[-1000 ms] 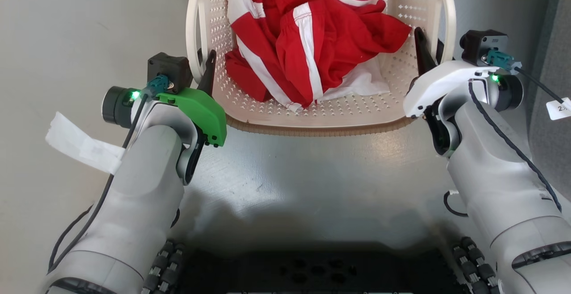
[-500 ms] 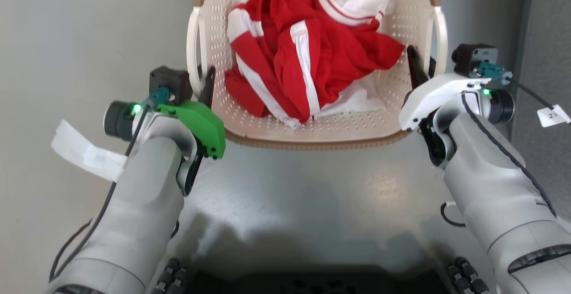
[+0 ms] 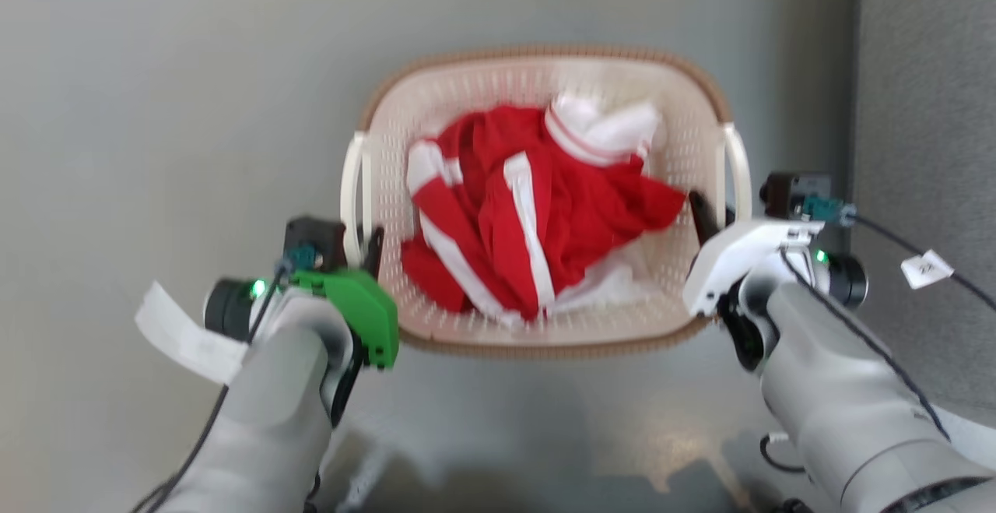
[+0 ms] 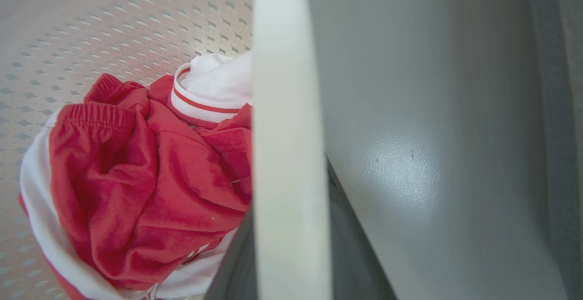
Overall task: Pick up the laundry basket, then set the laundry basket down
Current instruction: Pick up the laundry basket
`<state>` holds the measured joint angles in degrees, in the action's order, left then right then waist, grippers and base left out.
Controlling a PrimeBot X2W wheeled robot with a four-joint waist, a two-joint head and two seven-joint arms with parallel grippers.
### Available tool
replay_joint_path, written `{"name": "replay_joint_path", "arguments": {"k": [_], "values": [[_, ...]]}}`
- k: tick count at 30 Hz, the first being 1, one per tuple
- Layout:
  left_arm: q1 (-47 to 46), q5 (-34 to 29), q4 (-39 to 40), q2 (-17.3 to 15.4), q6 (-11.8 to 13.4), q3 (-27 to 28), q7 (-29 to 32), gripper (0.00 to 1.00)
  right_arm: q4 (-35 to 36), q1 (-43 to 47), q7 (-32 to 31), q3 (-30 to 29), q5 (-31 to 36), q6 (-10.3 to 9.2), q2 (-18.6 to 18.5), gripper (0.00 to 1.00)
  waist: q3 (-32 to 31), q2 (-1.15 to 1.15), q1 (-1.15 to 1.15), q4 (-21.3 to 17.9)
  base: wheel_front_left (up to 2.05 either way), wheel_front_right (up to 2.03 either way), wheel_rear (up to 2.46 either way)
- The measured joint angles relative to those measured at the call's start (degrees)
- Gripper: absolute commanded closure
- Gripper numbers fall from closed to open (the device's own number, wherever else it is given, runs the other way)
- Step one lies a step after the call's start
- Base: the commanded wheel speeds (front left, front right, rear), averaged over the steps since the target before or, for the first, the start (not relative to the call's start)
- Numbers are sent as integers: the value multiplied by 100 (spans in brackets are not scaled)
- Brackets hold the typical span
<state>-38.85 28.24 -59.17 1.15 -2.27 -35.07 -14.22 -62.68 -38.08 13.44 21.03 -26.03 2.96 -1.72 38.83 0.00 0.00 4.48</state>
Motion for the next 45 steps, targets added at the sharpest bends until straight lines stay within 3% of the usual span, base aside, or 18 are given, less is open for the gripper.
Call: {"name": "replay_joint_path", "arguments": {"k": [14,45], "values": [[669,298,-474,52,-274,-216,219,100,-268,682,-661,538,-549,105,41,100,-1021,0,0,-75,0,0,0],[2106,792,-821,71,-431,-527,662,100,-63,2292,-1278,1521,-1489,47,40,100,-3290,0,0,-237,0,0,0]]}}
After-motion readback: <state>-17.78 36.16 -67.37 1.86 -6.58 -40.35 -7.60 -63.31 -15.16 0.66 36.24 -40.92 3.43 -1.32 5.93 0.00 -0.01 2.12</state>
